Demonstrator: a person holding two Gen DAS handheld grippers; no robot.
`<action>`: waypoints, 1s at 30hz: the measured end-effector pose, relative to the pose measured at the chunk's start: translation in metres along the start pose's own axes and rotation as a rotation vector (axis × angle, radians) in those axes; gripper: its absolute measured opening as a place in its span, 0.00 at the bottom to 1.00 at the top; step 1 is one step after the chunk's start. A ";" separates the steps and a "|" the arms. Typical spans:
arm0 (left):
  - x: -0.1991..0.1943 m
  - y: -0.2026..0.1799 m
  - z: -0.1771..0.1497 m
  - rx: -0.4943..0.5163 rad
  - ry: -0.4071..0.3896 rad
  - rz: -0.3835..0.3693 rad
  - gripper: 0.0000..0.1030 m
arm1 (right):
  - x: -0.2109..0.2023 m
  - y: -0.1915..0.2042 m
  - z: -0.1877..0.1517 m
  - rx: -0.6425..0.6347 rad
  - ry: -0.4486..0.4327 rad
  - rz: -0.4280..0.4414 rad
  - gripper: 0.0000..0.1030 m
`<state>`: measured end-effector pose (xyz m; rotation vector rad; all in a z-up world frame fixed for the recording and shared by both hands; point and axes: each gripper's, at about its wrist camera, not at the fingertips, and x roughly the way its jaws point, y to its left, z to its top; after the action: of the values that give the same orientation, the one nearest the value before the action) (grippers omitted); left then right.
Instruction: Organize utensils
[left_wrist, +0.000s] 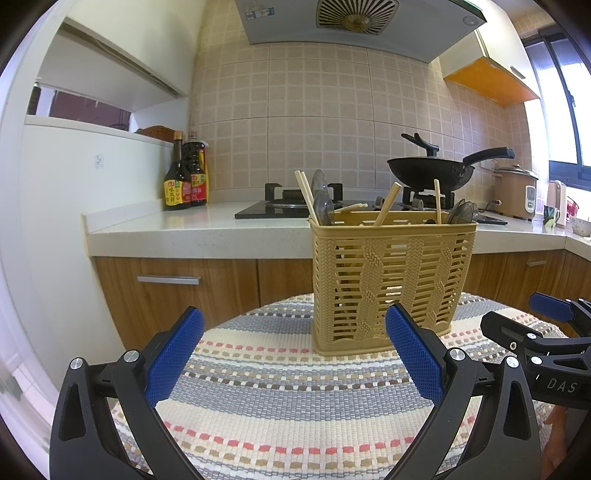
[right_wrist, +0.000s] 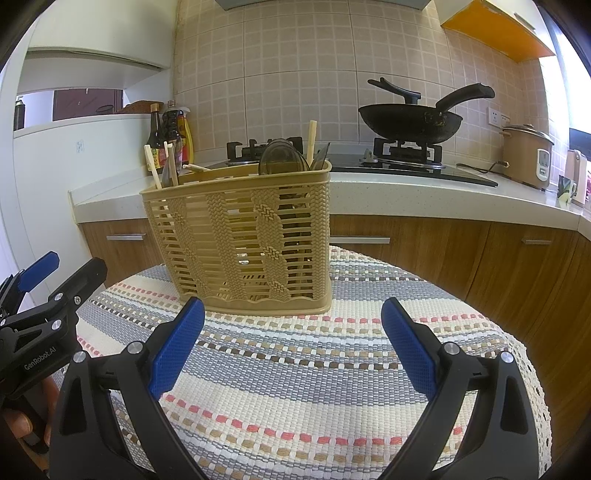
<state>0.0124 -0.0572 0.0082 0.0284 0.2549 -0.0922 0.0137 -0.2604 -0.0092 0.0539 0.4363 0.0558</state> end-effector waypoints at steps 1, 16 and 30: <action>0.000 0.000 0.000 0.000 0.000 0.000 0.93 | 0.000 0.000 0.000 -0.001 0.000 0.000 0.89; 0.001 -0.002 -0.001 0.008 -0.002 -0.008 0.93 | 0.003 -0.004 0.000 0.015 -0.002 -0.005 0.89; 0.003 -0.002 -0.002 0.005 0.007 -0.017 0.93 | 0.002 -0.003 0.000 0.005 -0.010 -0.004 0.89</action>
<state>0.0144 -0.0594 0.0051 0.0315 0.2621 -0.1096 0.0155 -0.2634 -0.0100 0.0579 0.4263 0.0503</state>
